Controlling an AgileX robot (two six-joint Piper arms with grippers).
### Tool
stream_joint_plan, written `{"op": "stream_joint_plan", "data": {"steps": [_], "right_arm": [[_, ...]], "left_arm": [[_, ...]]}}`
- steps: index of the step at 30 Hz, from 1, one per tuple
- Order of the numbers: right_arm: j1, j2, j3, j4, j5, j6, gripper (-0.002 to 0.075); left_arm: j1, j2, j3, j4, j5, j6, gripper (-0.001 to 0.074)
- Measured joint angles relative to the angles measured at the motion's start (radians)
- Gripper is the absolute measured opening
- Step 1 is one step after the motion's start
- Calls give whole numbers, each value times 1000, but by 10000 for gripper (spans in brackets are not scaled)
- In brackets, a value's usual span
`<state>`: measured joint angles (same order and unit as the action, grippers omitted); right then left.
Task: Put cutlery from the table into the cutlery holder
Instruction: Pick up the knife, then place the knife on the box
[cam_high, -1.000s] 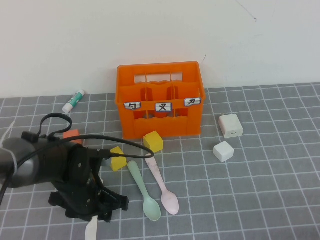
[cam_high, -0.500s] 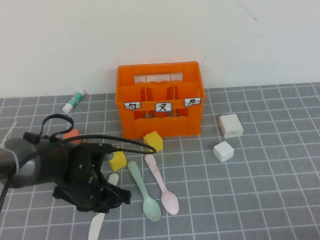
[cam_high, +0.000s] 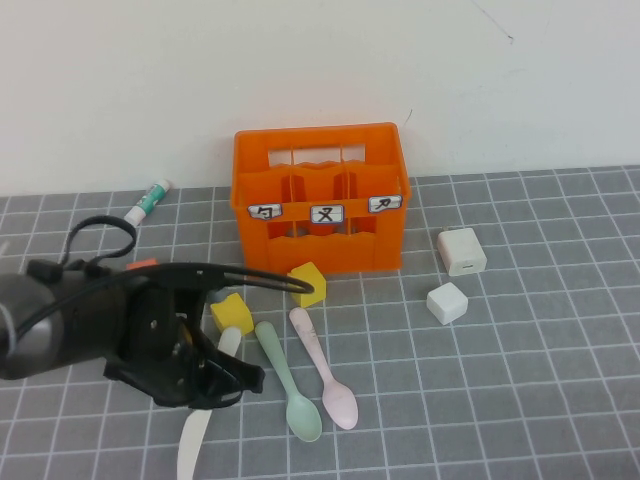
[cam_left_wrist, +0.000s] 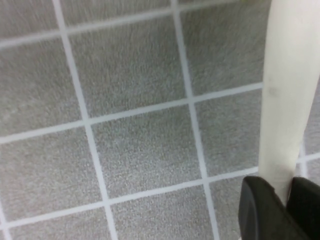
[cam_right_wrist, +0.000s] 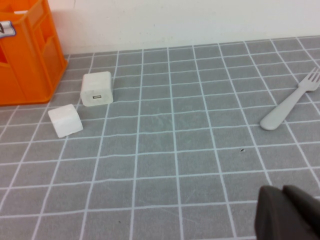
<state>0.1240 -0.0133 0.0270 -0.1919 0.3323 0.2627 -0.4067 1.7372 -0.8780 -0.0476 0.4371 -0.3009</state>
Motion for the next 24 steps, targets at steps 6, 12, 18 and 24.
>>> {"op": "stream_joint_plan", "data": {"steps": [6, 12, 18, 24], "right_arm": [[0, 0, 0, 0, 0, 12, -3], [0, 0, 0, 0, 0, 14, -3], [0, 0, 0, 0, 0, 15, -3], [0, 0, 0, 0, 0, 15, -3]], "left_arm": [[0, -36, 0, 0, 32, 24, 73], [-11, -63, 0, 0, 50, 35, 73], [-81, -154, 2, 0, -21, 56, 73], [-111, -245, 2, 0, -175, 58, 73]]}}
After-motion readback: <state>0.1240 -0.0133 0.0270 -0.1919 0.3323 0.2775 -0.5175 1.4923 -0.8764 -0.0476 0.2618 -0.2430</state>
